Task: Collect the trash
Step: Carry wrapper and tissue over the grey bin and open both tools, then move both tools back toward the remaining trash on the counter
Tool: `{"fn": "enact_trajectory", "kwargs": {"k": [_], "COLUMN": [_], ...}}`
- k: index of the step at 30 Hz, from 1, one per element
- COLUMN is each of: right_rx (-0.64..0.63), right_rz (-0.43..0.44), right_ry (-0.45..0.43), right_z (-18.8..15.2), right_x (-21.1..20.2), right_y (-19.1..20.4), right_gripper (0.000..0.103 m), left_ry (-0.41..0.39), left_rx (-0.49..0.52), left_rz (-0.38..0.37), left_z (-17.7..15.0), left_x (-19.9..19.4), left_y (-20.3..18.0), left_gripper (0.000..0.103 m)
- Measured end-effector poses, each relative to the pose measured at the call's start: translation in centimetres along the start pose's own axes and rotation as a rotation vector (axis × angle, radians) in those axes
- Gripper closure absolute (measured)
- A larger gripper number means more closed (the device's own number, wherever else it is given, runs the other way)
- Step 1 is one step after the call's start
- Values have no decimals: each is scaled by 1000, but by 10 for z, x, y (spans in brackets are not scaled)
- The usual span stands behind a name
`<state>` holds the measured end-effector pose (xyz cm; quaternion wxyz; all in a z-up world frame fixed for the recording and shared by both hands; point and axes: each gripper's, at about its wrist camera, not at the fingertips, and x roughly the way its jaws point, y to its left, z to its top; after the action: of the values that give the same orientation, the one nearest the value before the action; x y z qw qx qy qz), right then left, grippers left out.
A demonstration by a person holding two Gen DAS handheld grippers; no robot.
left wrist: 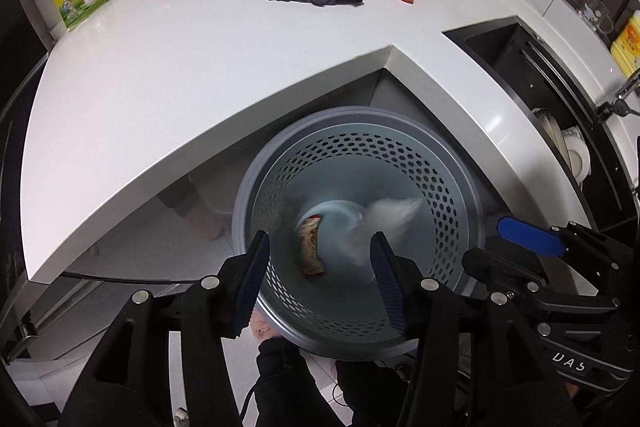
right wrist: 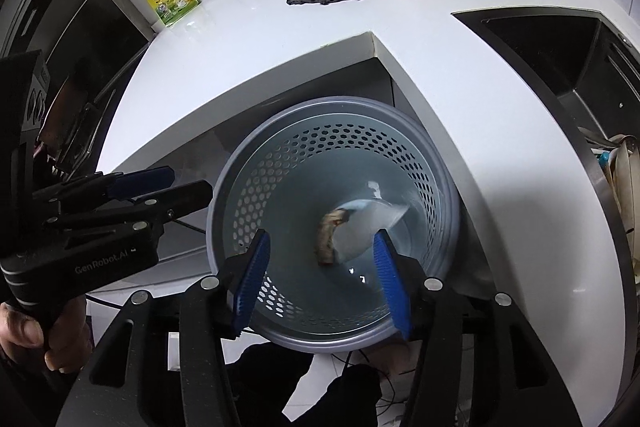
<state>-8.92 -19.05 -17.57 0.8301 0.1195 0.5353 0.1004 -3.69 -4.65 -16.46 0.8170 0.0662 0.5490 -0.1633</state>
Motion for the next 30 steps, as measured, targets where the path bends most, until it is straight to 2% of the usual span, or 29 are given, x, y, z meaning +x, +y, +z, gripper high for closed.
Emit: {"fn": "enact_trajectory", "kwargs": {"k": [4,10,21,30], "right_rx": [2,-7,-61,-96], "right_rz": [-2,-9,-51,-60], "right_ry": [-11,-73,-243,-356], "right_z": [1,10,43,83], "right_x": [-5,-30,-89,-123], "right_y": [0,-4,-27,-48], "right_gripper": [51,51,49,47], "left_ry": [-19,-90,-272,-429], "left_rx": [0,-6,-73,-97], "left_rz": [5,21,62,134], "left_z": [3,15,51,85], "left_x": [-6,-29,-91,-139], "left_y": [-1,-6,-21,-34], "left_gripper": [51,47,36,28]}}
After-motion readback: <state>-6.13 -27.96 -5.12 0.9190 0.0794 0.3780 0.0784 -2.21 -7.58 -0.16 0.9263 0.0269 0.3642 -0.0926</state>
